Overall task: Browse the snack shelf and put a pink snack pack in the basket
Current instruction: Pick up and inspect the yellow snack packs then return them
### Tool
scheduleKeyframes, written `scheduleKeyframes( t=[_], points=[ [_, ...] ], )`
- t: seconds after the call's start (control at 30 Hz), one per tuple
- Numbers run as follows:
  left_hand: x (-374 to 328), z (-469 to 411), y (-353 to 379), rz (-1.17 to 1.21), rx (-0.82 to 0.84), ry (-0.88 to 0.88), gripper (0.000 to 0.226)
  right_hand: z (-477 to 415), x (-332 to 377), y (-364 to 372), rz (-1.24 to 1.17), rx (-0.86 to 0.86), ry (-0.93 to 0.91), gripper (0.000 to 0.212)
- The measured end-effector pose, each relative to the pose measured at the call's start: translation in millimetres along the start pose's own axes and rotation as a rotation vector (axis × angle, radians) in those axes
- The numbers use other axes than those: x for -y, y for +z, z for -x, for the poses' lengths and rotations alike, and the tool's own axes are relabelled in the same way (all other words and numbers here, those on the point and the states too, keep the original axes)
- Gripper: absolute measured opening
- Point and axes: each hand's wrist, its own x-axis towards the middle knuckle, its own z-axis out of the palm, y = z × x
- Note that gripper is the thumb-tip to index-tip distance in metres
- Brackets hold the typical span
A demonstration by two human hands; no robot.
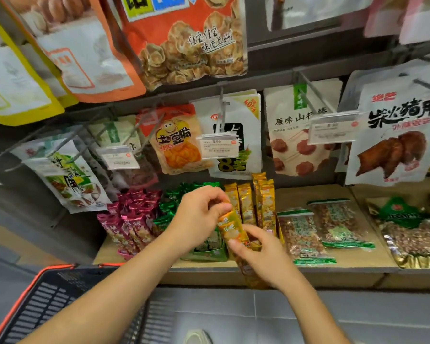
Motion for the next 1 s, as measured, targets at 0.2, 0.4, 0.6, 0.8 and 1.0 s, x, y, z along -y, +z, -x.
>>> scheduleKeyframes(
  t=[0.2, 0.4, 0.6, 0.8, 1.0],
  points=[
    [1.2, -30.9, 21.3, 0.307, 0.141, -0.099, 0.021, -25.6, -23.4, -28.7, 0.074, -0.199, 0.012, 0.019],
    [37.7, -77.6, 44.5, -0.621, 0.385, 0.056, 0.031, -53.8, -31.3, -47.8, -0.051, -0.453, -0.034, 0.033],
    [55.8, -125.1, 85.8, -1.029, 0.538, 0.046, 0.037, -76.1, -60.7, -28.6, 0.039, -0.293, 0.084, 0.037],
    [74.7, -148.1, 107.9, -1.167, 0.668, -0.071, 0.041, -72.7, -88.2, -13.8, 0.131, -0.271, 0.14, 0.04],
    [59.9, -140.0, 99.3, -1.16, 0.55, 0.01, 0.028, -76.9, -86.3, -6.8, 0.227, -0.278, 0.106, 0.038]
  ],
)
